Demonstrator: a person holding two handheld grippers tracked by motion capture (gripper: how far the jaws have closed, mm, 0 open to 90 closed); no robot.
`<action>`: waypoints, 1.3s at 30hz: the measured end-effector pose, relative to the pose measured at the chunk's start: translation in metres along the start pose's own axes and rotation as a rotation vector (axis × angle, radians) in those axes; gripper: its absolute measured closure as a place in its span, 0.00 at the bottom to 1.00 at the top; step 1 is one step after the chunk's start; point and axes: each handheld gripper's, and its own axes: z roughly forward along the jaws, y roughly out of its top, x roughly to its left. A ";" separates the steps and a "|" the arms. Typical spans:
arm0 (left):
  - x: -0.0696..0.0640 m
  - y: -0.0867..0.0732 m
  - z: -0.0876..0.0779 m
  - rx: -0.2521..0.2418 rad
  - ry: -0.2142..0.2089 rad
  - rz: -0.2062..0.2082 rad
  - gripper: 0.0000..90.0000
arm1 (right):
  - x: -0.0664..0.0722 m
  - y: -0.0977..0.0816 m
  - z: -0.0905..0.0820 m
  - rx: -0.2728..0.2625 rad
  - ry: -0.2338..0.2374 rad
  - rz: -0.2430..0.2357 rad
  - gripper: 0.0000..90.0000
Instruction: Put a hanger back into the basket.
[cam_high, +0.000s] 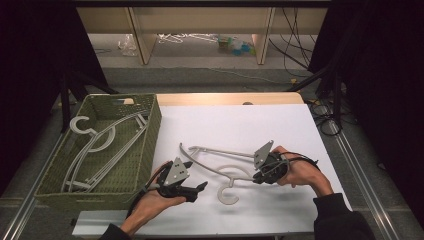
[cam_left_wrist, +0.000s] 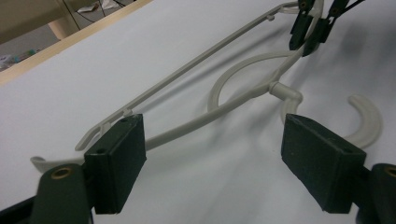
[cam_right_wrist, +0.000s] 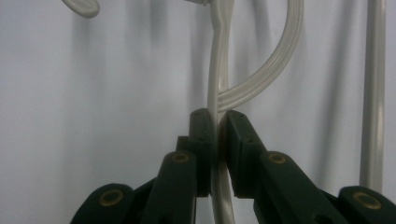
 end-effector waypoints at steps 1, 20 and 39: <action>0.000 0.001 0.004 0.018 -0.006 0.016 0.25 | 0.000 0.000 -0.001 -0.005 0.002 0.001 0.91; -0.006 0.005 0.049 0.104 -0.029 0.236 0.35 | 0.010 0.002 -0.016 -0.052 0.026 -0.024 0.91; -0.020 0.020 0.052 0.150 -0.122 0.465 0.76 | 0.010 0.001 -0.021 -0.090 0.032 -0.043 0.90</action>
